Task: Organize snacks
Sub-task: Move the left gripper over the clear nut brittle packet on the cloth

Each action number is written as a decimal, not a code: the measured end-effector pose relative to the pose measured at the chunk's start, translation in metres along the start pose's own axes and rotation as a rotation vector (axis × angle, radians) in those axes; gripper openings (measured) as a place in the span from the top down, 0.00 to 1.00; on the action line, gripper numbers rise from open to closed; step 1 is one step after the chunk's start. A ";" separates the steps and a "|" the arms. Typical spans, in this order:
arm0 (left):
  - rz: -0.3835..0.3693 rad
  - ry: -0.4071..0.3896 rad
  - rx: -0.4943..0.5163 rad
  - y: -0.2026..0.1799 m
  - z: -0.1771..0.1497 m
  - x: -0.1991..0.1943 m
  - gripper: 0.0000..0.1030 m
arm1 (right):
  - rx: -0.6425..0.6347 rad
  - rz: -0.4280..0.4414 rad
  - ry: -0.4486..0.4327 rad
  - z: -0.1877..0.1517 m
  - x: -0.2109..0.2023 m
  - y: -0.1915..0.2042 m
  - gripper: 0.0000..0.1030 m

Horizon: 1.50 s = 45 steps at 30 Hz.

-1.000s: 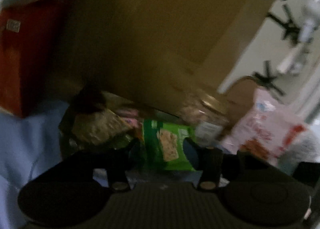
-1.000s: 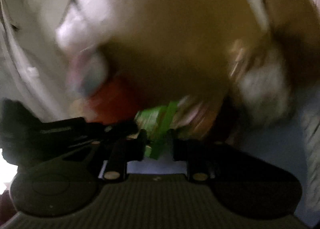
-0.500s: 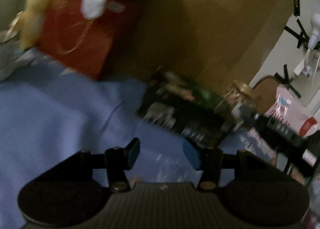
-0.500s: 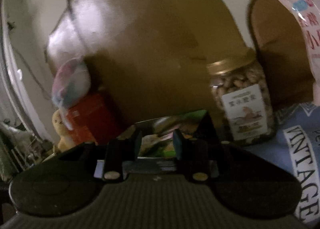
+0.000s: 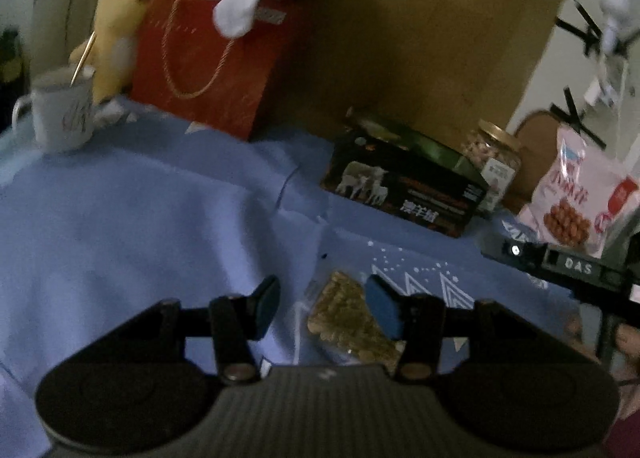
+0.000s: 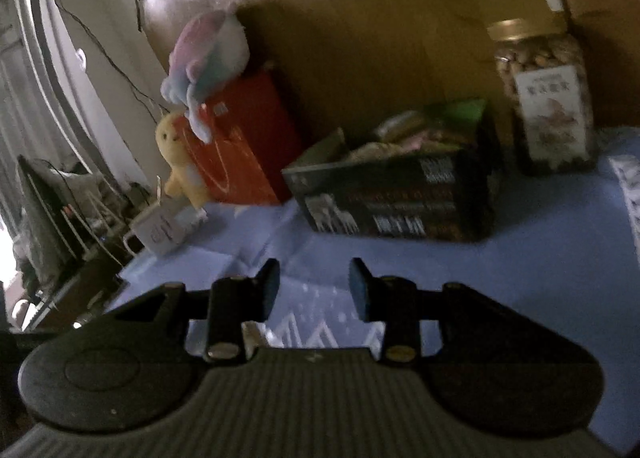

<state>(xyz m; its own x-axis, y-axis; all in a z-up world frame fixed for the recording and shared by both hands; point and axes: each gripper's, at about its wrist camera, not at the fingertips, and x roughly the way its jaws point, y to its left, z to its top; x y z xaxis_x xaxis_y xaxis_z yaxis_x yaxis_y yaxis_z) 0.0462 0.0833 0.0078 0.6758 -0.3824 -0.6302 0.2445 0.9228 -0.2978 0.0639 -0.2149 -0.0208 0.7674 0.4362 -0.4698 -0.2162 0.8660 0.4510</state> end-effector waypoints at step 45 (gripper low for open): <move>0.146 0.022 0.116 -0.023 -0.038 0.014 0.48 | 0.055 -0.260 -0.064 -0.057 -0.071 0.036 0.45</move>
<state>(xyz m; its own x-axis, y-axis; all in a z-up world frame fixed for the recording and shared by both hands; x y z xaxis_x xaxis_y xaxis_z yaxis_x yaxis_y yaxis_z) 0.0231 0.0549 -0.0215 0.6946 -0.2441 -0.6767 0.2248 0.9672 -0.1181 -0.0329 -0.2008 -0.0148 0.8299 0.1835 -0.5269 0.0247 0.9313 0.3633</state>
